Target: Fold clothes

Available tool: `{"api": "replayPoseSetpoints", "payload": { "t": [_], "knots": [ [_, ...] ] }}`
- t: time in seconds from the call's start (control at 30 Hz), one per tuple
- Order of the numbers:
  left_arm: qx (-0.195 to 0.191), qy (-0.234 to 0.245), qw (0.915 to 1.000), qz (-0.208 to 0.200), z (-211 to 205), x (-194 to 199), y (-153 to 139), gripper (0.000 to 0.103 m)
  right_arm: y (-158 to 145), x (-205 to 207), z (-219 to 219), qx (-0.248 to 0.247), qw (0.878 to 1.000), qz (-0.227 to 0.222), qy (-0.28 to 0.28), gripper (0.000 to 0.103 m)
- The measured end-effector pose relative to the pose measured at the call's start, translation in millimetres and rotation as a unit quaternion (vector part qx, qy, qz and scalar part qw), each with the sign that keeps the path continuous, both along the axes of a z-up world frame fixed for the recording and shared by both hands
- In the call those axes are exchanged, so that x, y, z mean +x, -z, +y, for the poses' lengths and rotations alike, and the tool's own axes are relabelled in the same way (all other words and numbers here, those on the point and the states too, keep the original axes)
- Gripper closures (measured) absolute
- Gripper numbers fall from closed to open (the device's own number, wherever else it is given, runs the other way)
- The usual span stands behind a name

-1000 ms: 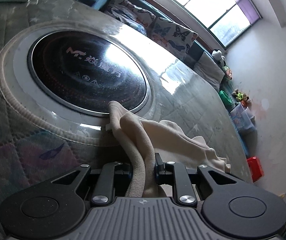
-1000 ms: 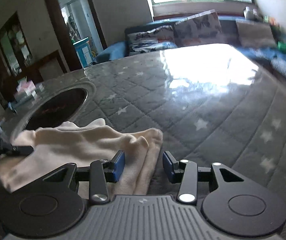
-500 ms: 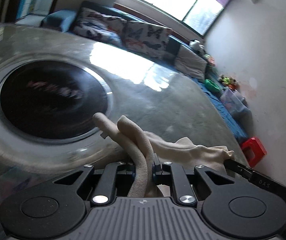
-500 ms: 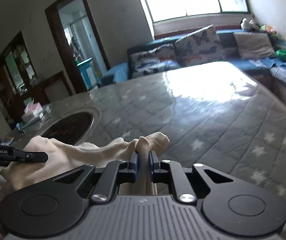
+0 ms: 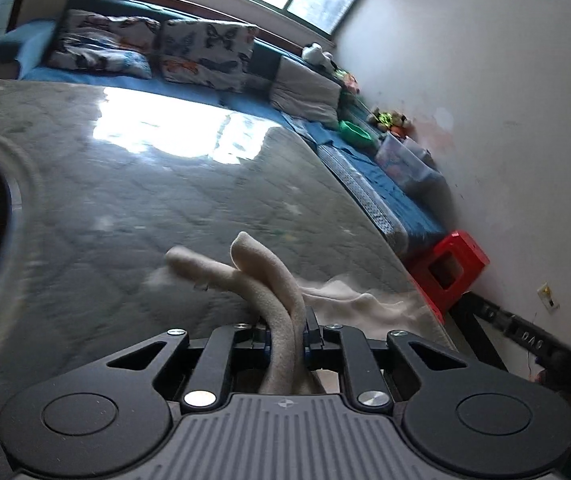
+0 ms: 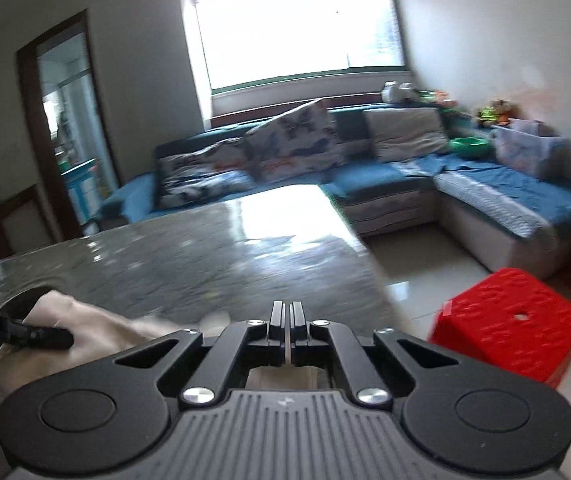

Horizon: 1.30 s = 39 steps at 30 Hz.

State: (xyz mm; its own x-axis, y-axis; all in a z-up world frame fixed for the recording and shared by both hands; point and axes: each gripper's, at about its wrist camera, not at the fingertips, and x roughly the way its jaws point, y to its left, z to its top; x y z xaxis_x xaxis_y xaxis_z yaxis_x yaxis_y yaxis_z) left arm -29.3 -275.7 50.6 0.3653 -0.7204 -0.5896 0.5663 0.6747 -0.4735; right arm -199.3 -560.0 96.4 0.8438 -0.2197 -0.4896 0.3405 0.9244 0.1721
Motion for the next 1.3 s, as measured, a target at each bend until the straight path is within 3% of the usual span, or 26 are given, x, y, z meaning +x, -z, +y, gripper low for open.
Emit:
{"api": "replayPoseSetpoints", "payload": {
  "t": [0.23,0.37,0.53,0.6,0.7,0.8,0.97,1.03,1.1,1.2,1.3],
  "knots": [
    [0.024,0.003,0.9997,-0.004,-11,3,7,0.088,22,0,-26,0.024,0.999,0.039,0.010,0.095],
    [0.041,-0.007,0.9991,0.001,-7,9,13,0.088,48,2,-34,0.076,0.996,0.041,0.010,0.071],
    [0.057,-0.013,0.9981,0.019,-7,12,25,0.088,68,9,-35,0.101,0.993,0.052,-0.003,0.072],
    [0.056,-0.011,0.9980,0.026,-7,10,28,0.088,70,11,-34,0.098,0.994,0.052,-0.006,0.093],
    [0.039,0.003,0.9980,0.050,-10,9,28,0.088,65,12,-35,0.083,0.995,0.047,0.002,0.095],
    [0.027,0.026,0.9974,0.062,-19,5,27,0.088,52,12,-37,0.048,0.998,0.043,0.013,0.095],
    [0.049,0.042,0.9971,0.040,-37,-6,30,0.083,51,21,-51,0.017,0.996,0.072,0.042,0.095],
    [0.058,0.043,0.9971,0.024,-36,-10,28,0.076,53,23,-53,0.006,0.995,0.085,0.047,0.092],
    [0.070,0.035,0.9969,0.003,-33,-10,22,0.058,52,23,-51,0.004,0.995,0.084,0.047,0.089],
    [0.071,0.015,0.9973,-0.010,-27,-1,15,0.055,44,19,-41,-0.018,0.996,0.074,0.046,0.083],
    [0.068,-0.001,0.9976,-0.012,-29,6,12,0.055,39,21,-34,-0.010,0.997,0.065,0.030,0.080]
  ]
}}
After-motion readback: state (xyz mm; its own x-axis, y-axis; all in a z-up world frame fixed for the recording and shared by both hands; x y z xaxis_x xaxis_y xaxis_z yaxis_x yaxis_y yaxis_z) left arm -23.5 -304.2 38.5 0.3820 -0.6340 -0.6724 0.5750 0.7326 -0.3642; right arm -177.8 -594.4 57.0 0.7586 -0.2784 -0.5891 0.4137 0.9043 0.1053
